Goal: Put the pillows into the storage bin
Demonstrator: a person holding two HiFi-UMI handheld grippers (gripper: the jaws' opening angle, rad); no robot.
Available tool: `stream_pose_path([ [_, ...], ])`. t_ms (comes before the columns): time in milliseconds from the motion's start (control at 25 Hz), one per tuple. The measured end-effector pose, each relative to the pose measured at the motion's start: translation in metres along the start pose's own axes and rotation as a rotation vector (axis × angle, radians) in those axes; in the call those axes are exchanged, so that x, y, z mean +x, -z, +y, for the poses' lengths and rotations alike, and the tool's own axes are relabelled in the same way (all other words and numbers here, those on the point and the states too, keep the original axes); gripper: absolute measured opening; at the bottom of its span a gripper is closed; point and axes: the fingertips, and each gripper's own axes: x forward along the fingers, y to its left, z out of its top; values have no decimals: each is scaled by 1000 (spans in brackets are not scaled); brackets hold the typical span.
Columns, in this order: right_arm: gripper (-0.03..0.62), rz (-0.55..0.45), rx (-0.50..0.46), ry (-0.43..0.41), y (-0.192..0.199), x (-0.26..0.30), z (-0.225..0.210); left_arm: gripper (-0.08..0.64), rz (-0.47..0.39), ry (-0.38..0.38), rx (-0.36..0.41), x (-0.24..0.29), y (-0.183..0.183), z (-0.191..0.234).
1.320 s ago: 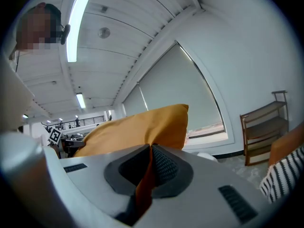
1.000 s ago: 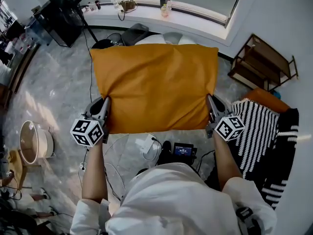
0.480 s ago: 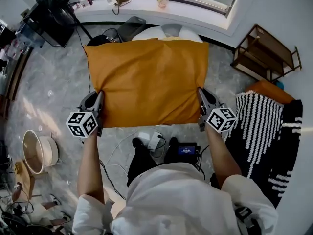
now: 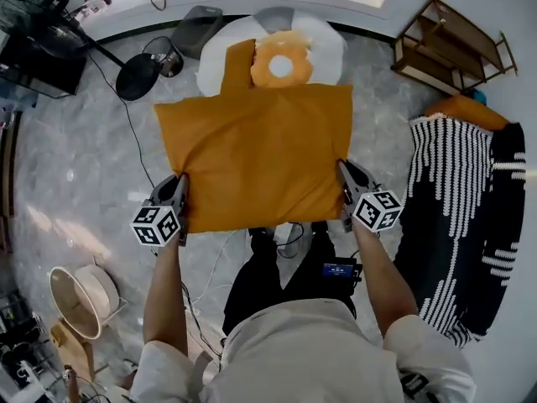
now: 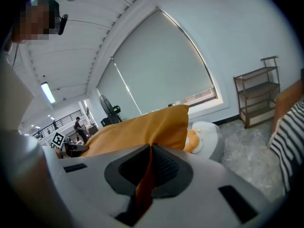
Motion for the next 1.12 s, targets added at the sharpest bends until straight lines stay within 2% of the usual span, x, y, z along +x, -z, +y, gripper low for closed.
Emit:
stream_pose_path([
  [360,35,129,77,111,126,55,-31,20,172,54,-80,76,116,74],
  [720,35,200,93,155,209,98,-60,20,263,41,-155,131,210,121],
  [880,35,221,114,166,241,113,-76,20,293,32,-160,151,237,134],
  [1120,35,237,146,193,272,135,-102,20,323,36,-147,185,256,148],
])
